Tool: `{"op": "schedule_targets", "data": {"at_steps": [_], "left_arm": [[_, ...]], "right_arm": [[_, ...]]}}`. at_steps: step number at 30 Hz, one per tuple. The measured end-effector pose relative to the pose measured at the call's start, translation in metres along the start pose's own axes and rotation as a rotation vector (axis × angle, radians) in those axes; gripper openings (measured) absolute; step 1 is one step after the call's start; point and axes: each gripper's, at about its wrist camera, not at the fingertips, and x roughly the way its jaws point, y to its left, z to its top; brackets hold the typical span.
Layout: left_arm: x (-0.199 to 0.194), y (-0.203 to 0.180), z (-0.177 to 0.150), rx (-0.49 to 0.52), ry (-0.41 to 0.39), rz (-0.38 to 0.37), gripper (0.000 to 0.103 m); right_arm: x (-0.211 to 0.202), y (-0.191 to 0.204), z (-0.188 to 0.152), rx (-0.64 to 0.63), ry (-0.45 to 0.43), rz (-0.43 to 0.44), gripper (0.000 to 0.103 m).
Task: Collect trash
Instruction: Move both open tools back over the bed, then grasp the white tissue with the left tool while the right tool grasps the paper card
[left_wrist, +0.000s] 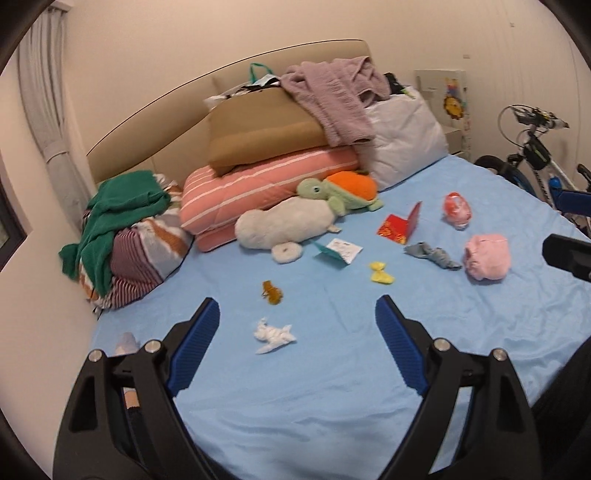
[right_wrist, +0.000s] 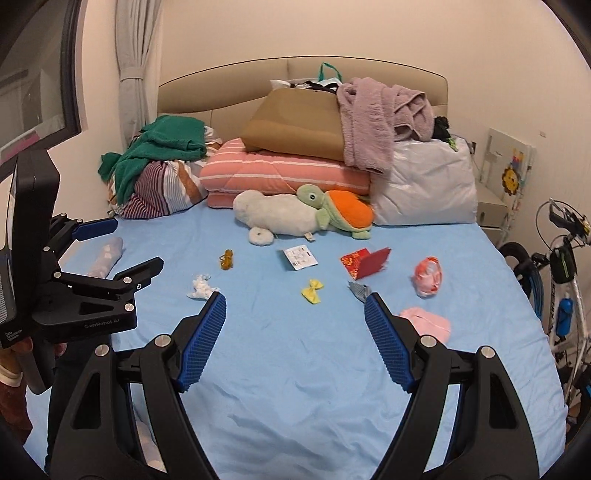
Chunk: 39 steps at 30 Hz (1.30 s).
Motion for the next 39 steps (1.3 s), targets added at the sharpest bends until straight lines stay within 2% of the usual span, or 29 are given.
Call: {"op": "schedule_targets", "data": {"at_steps": [3, 8, 11, 17, 23, 39], "left_arm": [[0.024, 0.022, -0.011, -0.038, 0.028, 0.047, 0.086], [0.058, 0.042, -0.023, -0.123, 0.083, 0.052, 0.086], [0.079, 0.047, -0.03, -0.138, 0.113, 0.074, 0.086], [0.117, 0.052, -0.039, -0.192, 0.154, 0.115, 0.086], [0.161, 0.05, -0.047, -0.264, 0.2, 0.112, 0.086], [0.253, 0.044, -0.078, -0.285, 0.3, 0.138, 0.086]], "right_arm": [[0.024, 0.007, 0.005, -0.033, 0.005, 0.024, 0.074], [0.073, 0.018, 0.011, -0.071, 0.032, 0.044, 0.07], [0.106, 0.027, 0.012, -0.104, 0.053, 0.058, 0.067], [0.164, 0.037, 0.016, -0.153, 0.066, 0.077, 0.067], [0.226, 0.035, 0.02, -0.174, 0.081, 0.068, 0.067], [0.371, 0.024, 0.014, -0.205, 0.136, 0.028, 0.067]]}}
